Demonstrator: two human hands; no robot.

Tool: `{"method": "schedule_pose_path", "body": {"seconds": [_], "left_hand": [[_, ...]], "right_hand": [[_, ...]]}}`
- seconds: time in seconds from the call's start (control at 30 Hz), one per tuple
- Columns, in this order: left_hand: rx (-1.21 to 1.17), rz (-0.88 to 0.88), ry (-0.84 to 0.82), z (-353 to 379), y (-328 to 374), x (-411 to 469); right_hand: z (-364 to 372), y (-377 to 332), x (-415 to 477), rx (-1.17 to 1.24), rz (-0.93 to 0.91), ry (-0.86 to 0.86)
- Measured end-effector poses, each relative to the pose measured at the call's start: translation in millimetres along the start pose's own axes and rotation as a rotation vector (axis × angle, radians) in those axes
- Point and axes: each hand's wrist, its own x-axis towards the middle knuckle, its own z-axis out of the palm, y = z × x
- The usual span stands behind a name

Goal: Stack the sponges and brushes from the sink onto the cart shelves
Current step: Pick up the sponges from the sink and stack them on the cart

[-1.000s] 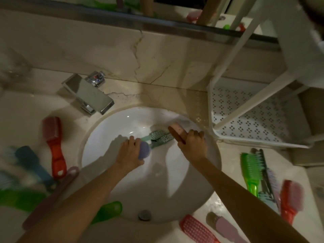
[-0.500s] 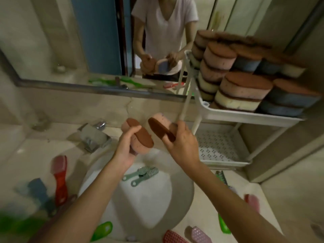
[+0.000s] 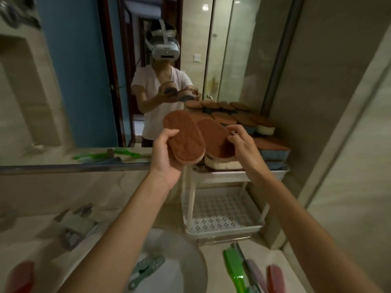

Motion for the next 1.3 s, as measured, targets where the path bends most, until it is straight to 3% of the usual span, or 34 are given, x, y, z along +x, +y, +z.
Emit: {"method": "schedule_pose_path", "body": {"seconds": [0.1,0.17,0.3,0.53,0.67,0.93,1.3], "left_hand": [[0.015,0.027,-0.022,22.0,-3.4,3.8],[0.023,0.054,-0.040,33.8,-4.3,7.4],[0.043,0.055,-0.077,47.6,-9.7,16.5],[0.121,0.030,0.026,31.7,-26.3,41.9],[0.096,-0.059,0.115,13.4,-35.6,50.1],[-0.008,-0.151,0.165,5.8,-41.7,54.6],[-0.036,-0.168,0.184,1.1,-44.3,58.0]], "right_hand": [[-23.3,-5.4,9.0,0.038,0.088,-0.135],[-36.3,-4.6,16.6,-0.084,0.064,-0.207],[-54.8,2.7,34.7,-0.363,0.008,-0.189],[-72.3,8.4,60.0,-0.444,-0.078,-0.146],[-77.2,13.4,69.3,-0.548,-0.074,-0.233],[-71.5,20.6,80.7,-0.526,-0.034,-0.266],[-62.9,21.2,69.4,-0.465,-0.118,-0.283]]}}
